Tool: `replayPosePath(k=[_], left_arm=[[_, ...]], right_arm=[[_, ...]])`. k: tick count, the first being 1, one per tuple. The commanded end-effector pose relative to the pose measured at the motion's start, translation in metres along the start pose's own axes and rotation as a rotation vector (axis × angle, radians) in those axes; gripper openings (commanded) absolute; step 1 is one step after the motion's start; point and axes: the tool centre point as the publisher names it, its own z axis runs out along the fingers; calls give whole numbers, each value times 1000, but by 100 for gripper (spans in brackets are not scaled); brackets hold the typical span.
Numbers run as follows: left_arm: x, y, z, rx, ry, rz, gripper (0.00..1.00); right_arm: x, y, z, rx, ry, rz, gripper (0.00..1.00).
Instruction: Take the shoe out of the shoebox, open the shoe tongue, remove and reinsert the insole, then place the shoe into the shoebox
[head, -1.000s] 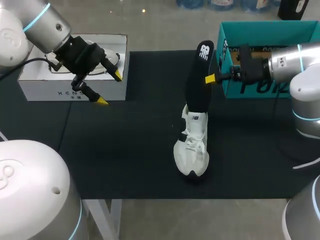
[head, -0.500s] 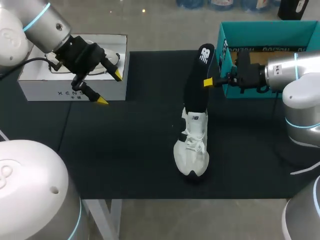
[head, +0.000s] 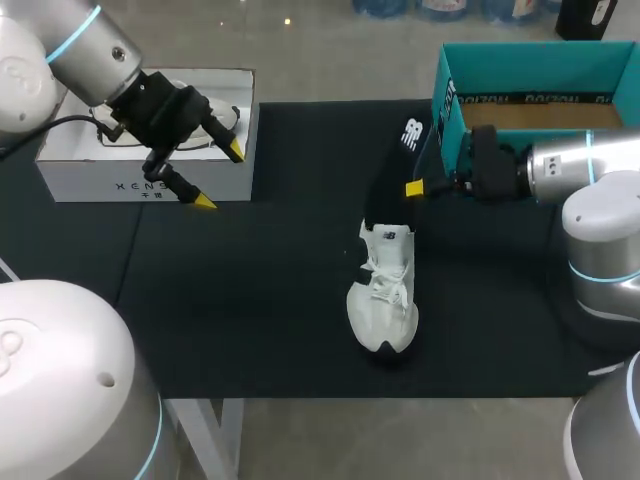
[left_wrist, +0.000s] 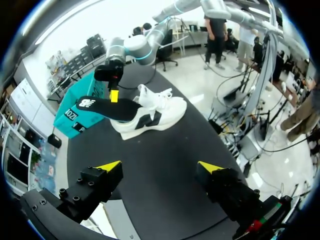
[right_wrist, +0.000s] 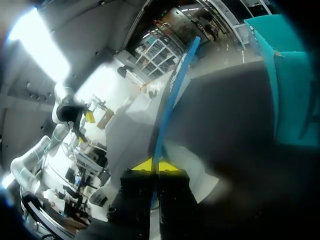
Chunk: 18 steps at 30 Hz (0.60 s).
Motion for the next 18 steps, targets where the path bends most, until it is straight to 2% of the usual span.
replayPosePath(k=[1,8,18], left_arm=[[0,0,0,-2,1,0,100],[0,0,0,-2,1,0,100],[0,0,0,-2,1,0,100]], right_arm=[[3,-13,-2,-5,-9,6,0],[3,-19,-2,22,-14,11,0],[3,-45,15,83,7,37,0]])
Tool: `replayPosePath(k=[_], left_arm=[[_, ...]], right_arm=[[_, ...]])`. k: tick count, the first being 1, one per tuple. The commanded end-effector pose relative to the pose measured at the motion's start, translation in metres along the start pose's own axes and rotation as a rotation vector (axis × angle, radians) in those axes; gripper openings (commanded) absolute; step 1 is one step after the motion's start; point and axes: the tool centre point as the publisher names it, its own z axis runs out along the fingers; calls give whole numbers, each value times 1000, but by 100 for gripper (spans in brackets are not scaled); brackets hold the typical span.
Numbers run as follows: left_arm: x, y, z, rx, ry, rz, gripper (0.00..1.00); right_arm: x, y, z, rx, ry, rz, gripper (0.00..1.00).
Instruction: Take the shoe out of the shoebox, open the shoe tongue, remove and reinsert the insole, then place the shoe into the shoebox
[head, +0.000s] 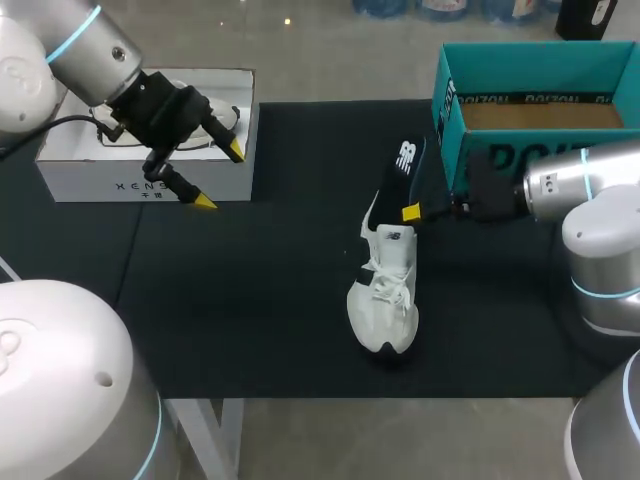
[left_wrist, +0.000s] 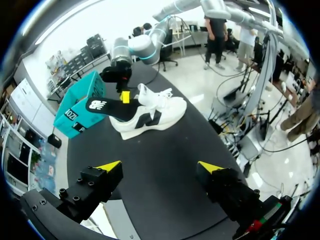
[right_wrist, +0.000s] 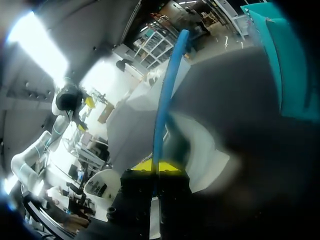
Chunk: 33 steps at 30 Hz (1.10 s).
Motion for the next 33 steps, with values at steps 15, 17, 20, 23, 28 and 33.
replayPosePath(k=[15,17,20,23,28,33], left_arm=[[0,0,0,-2,1,0,100],[0,0,0,-2,1,0,100],[0,0,0,-2,1,0,100],[0,0,0,-2,1,0,100],[0,0,0,-2,1,0,100],[0,0,0,-2,1,0,100]], right_arm=[[2,3,9,24,-28,-1,49],[2,8,9,23,-28,-3,49],[2,14,10,25,-32,-15,50],[1,19,11,26,-38,-25,49],[-2,24,12,19,-46,-30,0],[0,23,12,18,-40,-30,0]])
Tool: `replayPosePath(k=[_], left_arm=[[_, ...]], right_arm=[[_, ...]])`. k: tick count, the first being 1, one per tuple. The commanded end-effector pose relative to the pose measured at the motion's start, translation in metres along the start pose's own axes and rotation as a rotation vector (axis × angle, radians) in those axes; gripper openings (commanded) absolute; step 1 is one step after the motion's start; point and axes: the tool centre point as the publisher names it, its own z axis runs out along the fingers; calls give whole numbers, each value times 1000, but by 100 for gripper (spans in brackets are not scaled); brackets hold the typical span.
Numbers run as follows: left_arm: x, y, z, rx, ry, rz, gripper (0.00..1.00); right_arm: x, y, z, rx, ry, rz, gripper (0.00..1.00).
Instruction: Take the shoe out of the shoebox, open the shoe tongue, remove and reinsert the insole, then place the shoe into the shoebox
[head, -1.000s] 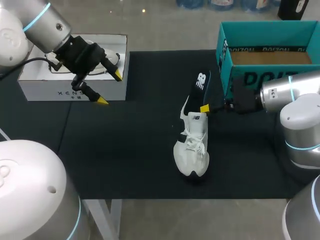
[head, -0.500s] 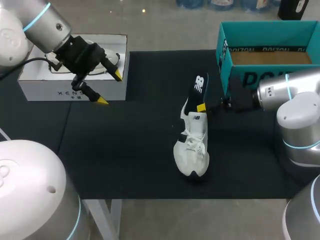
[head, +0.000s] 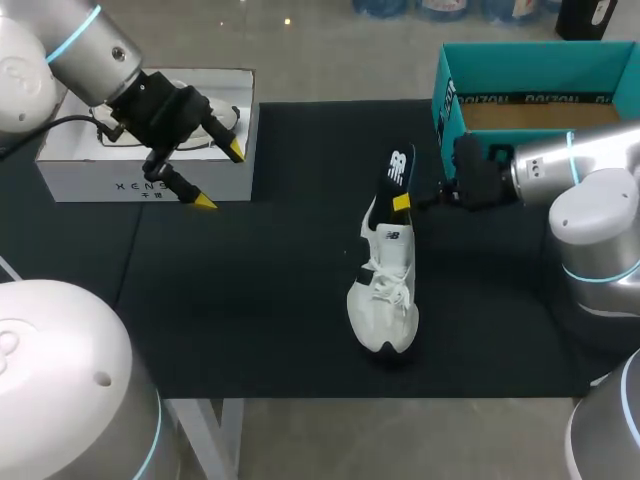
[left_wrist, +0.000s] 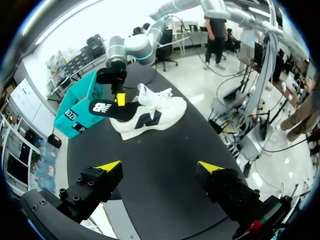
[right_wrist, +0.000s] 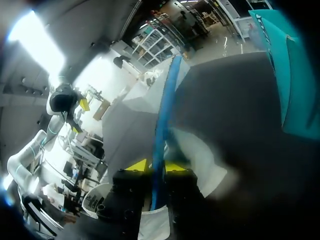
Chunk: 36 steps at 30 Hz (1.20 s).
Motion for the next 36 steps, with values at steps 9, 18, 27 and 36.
replayPosePath(k=[9,18,27,36], left_arm=[[0,0,0,-2,1,0,100],[0,0,0,-2,1,0,100],[0,0,0,-2,1,0,100],[0,0,0,-2,1,0,100]], right_arm=[[2,-13,2,22,6,16,0],[2,-40,9,51,22,61,0],[3,-45,16,68,13,87,13],[2,-18,16,47,-9,42,76]])
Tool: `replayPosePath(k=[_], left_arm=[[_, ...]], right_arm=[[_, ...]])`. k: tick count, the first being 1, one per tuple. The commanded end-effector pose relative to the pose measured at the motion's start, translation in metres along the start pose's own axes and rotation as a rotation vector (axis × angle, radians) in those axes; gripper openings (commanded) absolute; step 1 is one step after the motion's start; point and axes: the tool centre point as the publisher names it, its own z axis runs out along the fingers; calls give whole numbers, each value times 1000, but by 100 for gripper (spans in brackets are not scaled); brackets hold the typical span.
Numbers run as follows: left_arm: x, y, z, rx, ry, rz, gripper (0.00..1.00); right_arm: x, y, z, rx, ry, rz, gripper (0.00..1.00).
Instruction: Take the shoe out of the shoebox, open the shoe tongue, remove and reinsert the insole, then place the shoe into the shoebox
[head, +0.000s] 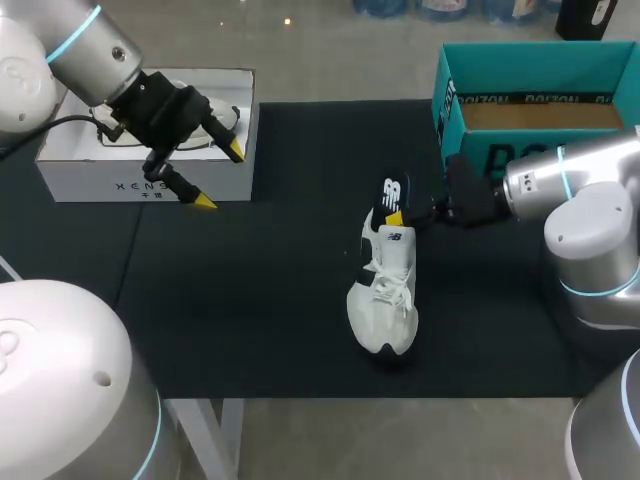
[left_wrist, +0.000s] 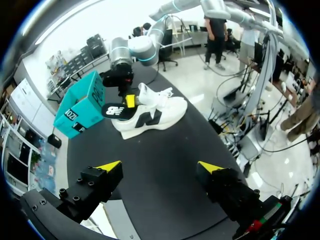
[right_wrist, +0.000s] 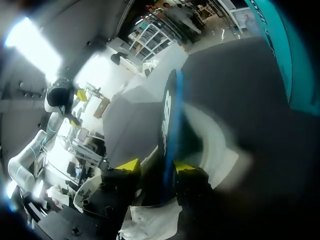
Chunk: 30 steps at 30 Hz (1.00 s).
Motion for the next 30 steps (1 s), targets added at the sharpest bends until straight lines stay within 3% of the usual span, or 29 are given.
replayPosePath(k=[1,3,5,7,19,30], left_arm=[[0,0,0,-2,1,0,100],[0,0,0,-2,1,0,100],[0,0,0,-2,1,0,100],[0,0,0,-2,1,0,100],[0,0,0,-2,1,0,100],[0,0,0,-2,1,0,100]], right_arm=[[-2,11,4,4,-13,-8,74],[-5,16,4,0,-18,-13,62],[-5,18,3,-1,-20,-17,40],[-5,18,3,-2,-21,-20,0],[-3,9,2,0,-15,-12,0],[-5,-23,9,27,-1,43,0]])
